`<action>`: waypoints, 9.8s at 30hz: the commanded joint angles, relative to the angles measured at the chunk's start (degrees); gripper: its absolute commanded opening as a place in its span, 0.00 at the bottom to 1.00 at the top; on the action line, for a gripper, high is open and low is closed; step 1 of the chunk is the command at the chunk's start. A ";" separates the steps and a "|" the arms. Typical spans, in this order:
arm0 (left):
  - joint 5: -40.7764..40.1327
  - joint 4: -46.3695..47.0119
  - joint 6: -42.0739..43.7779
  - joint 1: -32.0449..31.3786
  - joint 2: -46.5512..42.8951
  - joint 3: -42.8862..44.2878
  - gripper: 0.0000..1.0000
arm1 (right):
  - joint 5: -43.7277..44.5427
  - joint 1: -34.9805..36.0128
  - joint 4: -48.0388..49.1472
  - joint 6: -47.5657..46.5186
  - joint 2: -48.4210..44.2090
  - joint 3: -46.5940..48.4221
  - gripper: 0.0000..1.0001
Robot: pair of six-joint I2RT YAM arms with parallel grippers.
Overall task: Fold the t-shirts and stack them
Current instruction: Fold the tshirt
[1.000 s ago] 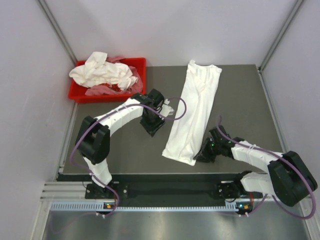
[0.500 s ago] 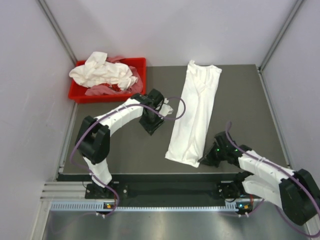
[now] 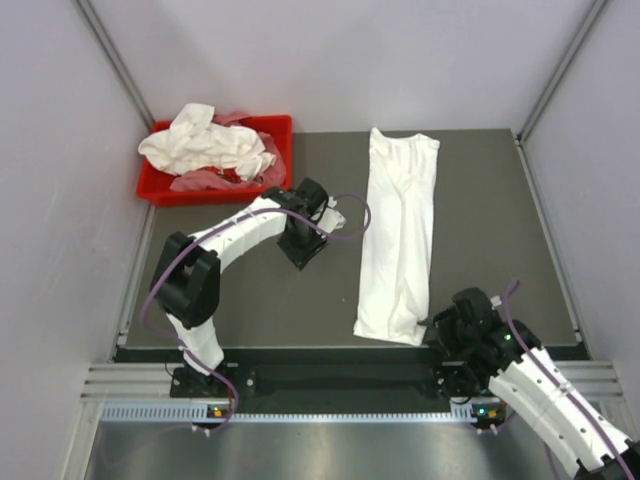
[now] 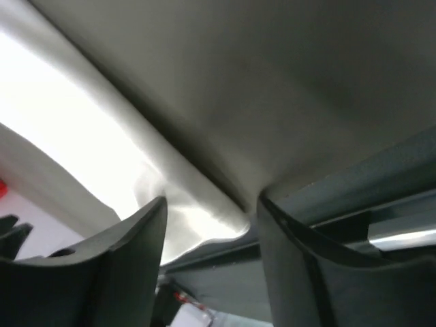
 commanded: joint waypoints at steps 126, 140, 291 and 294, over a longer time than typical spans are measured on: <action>18.78 31.97 16.72 -29.98 -5.07 -19.23 0.41 | -13.50 -4.39 5.27 -49.72 41.55 20.24 0.45; 8.84 41.37 19.72 -32.10 -5.25 -26.81 0.43 | -13.42 -2.55 14.08 -45.93 42.34 12.85 0.41; 2.96 35.83 -8.85 -1.25 38.34 43.32 0.34 | -19.49 -23.11 42.03 -51.47 93.57 68.74 0.00; 0.76 37.77 -7.97 -1.25 40.01 43.94 0.34 | -15.45 -23.46 42.64 -50.51 95.94 70.23 0.00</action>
